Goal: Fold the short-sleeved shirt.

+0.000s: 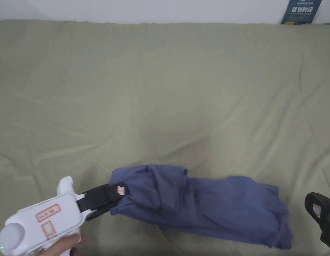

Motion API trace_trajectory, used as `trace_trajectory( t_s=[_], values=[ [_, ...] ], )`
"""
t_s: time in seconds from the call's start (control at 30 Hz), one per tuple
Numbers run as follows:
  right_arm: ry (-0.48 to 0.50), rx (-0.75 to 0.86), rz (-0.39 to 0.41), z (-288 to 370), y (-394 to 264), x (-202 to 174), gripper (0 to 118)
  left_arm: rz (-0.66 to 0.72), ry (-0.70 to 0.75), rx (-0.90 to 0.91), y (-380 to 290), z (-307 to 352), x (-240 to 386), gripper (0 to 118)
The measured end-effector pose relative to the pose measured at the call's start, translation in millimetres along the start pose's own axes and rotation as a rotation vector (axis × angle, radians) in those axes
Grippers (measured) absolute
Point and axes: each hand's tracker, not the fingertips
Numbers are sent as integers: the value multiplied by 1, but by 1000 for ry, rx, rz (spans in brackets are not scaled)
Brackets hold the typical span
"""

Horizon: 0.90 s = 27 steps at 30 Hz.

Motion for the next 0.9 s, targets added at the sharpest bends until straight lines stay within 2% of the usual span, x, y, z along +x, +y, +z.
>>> trace_trajectory(
  t_s=[0.17, 0.23, 0.3, 0.37, 0.5, 0.57, 0.63, 0.7, 0.73, 0.8, 0.83, 0.87, 0.9],
  values=[
    [10, 10, 3, 3, -2, -1, 0, -236, 257, 30, 26, 42, 24, 15],
    [16, 14, 6, 3, -3, -1, 0, -299, 360, 44, 26, 42, 38, 15],
    [22, 13, 6, 3, -5, -1, 0, -388, 395, 23, 11, 32, 70, 15],
    [23, 12, 6, 3, -6, -1, 0, -523, 390, 2, -9, 11, 111, 15],
    [32, 18, -13, 8, -10, 6, 0, -690, 310, -85, -57, -57, 174, 15],
    [23, 25, -14, 12, -12, 10, 0, -742, 330, -111, -82, -100, 188, 15],
    [-3, 35, -9, 18, -15, 14, 0, -746, 407, -217, -109, -150, 188, 15],
    [-41, 35, 8, 23, -18, 17, 0, -806, 486, -290, -127, -189, 170, 15],
    [-53, 38, 11, 25, -19, 19, 0, -820, 531, -302, -133, -201, 163, 15],
    [-65, 43, 17, 30, -21, 23, 0, -830, 526, -284, -137, -201, 160, 15],
    [-75, 46, 24, 32, -21, 25, 0, -825, 516, -287, -135, -196, 163, 29],
    [-85, 49, 31, 33, -21, 26, 0, -810, 481, -306, -132, -191, 167, 58],
    [-98, 52, 36, 34, -21, 28, 0, -780, 443, -314, -129, -183, 172, 93]
  ],
)
